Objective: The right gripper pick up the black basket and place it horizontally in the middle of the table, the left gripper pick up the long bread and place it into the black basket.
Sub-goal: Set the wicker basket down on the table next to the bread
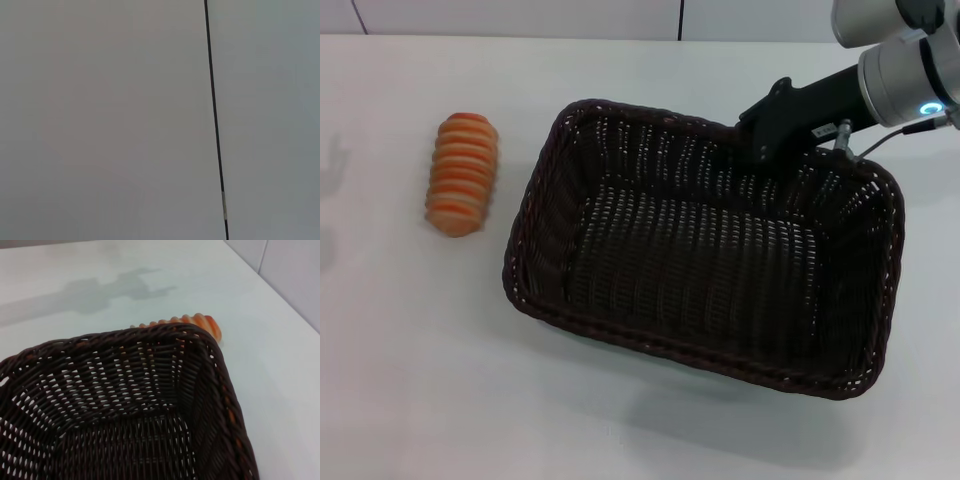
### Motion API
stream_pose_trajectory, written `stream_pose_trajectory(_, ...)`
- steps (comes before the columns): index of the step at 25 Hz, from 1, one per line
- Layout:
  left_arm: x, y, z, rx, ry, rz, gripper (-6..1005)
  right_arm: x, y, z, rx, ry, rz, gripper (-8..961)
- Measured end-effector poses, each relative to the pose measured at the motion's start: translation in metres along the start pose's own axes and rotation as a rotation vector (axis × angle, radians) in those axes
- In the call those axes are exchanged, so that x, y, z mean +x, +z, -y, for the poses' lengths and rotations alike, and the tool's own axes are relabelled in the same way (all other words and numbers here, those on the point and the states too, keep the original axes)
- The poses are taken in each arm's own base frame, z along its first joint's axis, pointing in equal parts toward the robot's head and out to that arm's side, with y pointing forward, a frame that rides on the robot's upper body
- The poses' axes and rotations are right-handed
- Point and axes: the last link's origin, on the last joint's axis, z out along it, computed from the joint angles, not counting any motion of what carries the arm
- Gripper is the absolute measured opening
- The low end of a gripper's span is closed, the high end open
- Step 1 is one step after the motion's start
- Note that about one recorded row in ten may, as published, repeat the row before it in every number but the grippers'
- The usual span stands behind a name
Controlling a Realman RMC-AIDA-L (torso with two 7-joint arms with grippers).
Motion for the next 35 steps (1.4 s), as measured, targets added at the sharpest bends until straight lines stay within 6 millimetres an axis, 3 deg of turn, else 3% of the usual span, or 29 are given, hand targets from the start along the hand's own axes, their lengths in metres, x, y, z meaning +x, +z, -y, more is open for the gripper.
stream_pose_trajectory(12,-0.003,0.0,0.0,0.001,0.009,0.009,813,-0.006,-0.006,0.008,0.048,0.05,0.032,195)
stream_pose_trajectory(25,-0.002,0.007,-0.006,-0.015,0.004,0.003,813,-0.006,0.002,0.014,0.113,0.029,-0.025,239)
stream_pose_trajectory(30,-0.001,0.008,-0.007,-0.02,0.005,0.004,813,-0.016,-0.028,0.028,0.352,0.018,0.007,247)
stream_pose_trajectory(33,0.0,0.008,-0.009,-0.029,0.007,0.005,813,-0.029,-0.063,0.019,0.502,-0.062,0.065,252)
stream_pose_trajectory(35,0.0,0.008,-0.009,-0.029,0.007,0.004,813,-0.032,-0.065,0.017,0.494,-0.058,0.083,258)
